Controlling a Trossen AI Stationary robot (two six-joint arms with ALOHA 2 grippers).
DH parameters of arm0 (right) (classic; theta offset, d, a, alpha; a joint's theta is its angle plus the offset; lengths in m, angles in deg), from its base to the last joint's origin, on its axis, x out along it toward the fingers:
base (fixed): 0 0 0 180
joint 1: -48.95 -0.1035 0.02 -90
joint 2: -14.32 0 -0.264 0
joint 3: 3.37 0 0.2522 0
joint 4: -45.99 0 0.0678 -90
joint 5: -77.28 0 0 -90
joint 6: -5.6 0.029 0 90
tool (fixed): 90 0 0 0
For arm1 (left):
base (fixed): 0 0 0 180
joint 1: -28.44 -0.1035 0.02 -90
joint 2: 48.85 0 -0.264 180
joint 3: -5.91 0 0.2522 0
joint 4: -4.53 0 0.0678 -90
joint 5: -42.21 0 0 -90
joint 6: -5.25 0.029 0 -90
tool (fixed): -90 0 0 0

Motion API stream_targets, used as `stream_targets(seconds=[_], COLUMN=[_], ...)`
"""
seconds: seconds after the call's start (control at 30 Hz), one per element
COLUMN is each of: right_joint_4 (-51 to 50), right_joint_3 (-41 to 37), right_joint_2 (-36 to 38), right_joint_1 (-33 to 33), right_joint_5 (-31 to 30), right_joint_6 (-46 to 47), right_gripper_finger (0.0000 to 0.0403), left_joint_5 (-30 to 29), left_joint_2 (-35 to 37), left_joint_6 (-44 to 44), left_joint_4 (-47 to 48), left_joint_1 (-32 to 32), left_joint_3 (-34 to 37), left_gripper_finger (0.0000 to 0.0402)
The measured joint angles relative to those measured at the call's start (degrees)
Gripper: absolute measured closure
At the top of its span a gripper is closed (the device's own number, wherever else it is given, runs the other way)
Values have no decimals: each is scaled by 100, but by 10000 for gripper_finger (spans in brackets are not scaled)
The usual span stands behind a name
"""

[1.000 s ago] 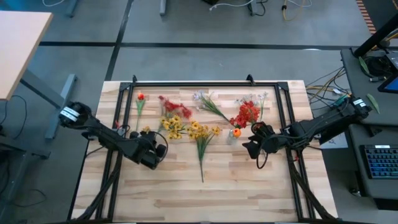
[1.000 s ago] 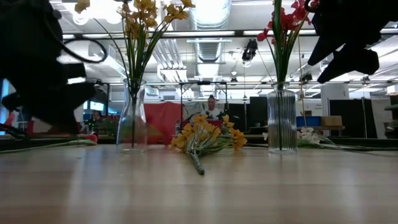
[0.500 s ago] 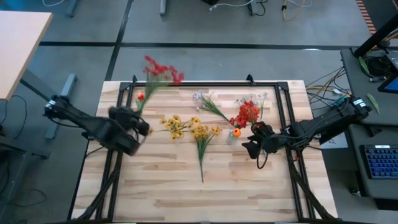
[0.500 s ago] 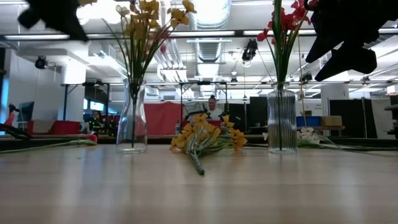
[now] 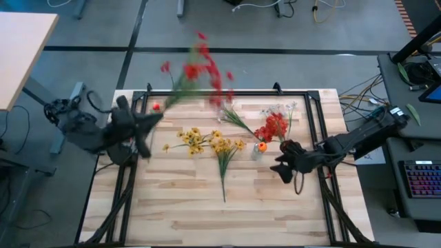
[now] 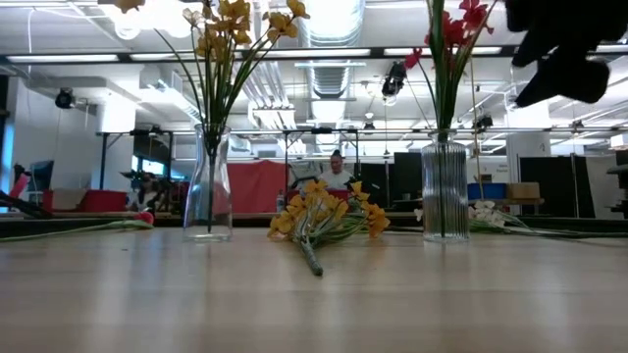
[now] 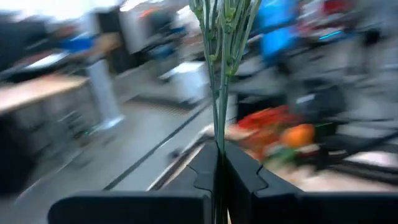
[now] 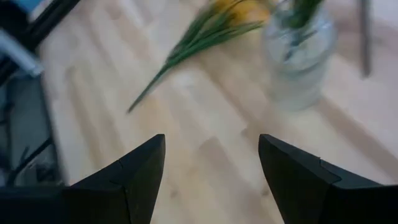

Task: Sort flowers into vase by color
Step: Put the red flower into the right transparent vase

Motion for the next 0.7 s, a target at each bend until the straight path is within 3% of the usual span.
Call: stream_targets(seconds=[0.17, 0.3, 0.53, 0.63, 0.7], right_joint_4=[242, 1359, 4866, 5343, 5319], right_joint_3=[73, 46, 324, 765, 1141], right_joint_2=[-43, -240, -956, -1292, -1565], right_joint_1=[-651, -1325, -1720, -1720, -1726], right_joint_5=[421, 704, 622, 504, 104], right_joint_6=[46, -464, -3869, -5243, -5956], right_gripper_finger=[154, 154, 154, 154, 154], left_joint_5=[1165, 1289, 1283, 1283, 1283], left_joint_2=[-293, -652, -1341, -1622, -1832], left_joint_6=[926, 1257, 1798, 1823, 1866], left_joint_4=[-1893, -2996, -4567, -4933, -5212], left_joint_1=[494, 670, 681, 681, 679], left_joint_3=[534, 1039, 1449, 1450, 1450], left_gripper_finger=[402, 402, 402, 402, 402])
